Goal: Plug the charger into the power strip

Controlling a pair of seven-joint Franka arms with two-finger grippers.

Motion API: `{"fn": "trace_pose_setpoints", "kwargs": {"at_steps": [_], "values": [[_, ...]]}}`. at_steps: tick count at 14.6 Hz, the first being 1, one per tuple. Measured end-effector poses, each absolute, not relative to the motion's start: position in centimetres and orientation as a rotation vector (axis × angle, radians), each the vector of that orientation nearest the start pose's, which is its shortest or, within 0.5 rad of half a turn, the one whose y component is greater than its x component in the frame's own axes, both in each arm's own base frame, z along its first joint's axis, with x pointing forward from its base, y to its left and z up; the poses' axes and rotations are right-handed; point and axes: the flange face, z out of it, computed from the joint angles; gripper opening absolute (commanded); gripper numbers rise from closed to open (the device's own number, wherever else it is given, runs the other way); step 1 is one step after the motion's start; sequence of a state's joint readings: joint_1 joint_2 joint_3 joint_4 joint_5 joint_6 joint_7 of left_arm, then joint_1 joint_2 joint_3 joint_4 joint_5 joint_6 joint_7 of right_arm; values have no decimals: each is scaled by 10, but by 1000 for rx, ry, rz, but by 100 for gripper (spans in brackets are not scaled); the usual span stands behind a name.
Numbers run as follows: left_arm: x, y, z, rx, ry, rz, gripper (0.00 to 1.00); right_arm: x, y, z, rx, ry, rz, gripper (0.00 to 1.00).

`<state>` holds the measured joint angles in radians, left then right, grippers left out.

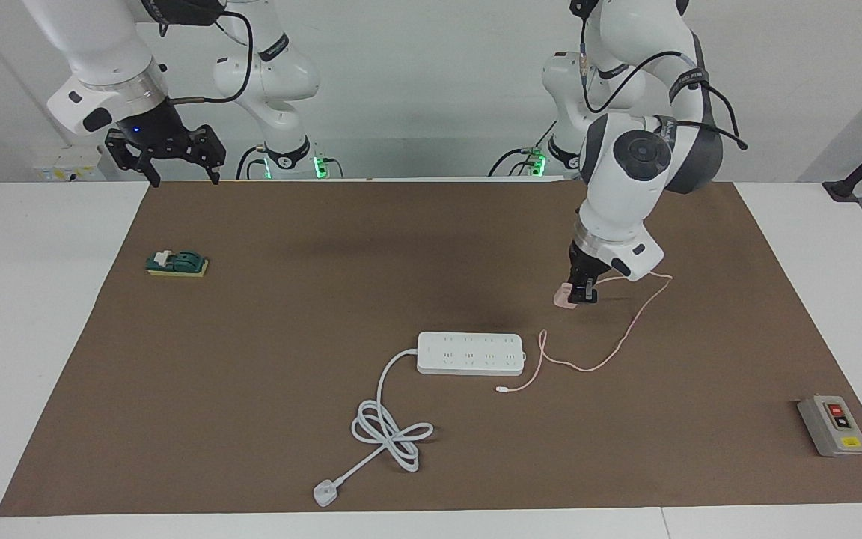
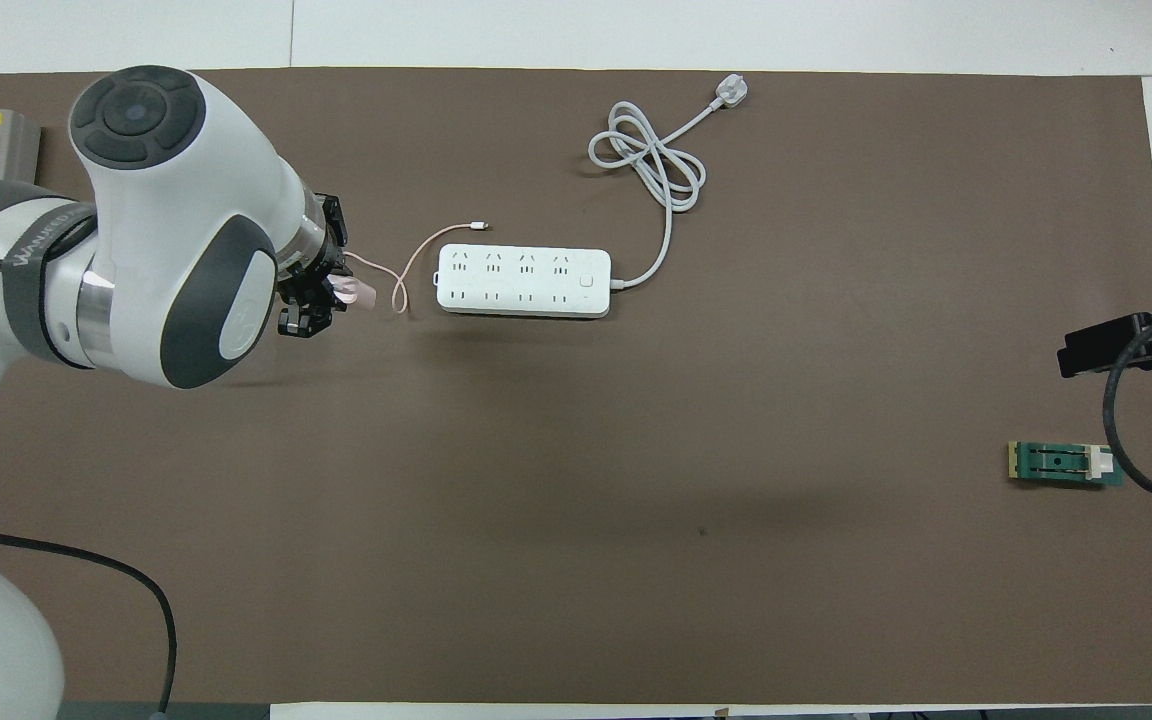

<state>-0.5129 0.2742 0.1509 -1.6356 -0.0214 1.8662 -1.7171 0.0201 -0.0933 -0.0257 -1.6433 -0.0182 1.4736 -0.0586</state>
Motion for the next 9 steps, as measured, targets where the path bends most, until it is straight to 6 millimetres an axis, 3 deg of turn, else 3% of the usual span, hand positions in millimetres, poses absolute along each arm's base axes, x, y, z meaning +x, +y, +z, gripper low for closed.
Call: {"fn": "trace_pose_setpoints", "kwargs": {"at_steps": [3,6,9], "values": [[596,-265,451,-2382,-1981,-13,0,514,-5,632,-3152,-85,121,100],[594,-292,428,-2373,-1953,-11,0,514,-5,632,-3152,-83,121,100],[598,-300,422,-2387,-1951,-38,0,514,-6,633,-3151,-80,121,100]]}}
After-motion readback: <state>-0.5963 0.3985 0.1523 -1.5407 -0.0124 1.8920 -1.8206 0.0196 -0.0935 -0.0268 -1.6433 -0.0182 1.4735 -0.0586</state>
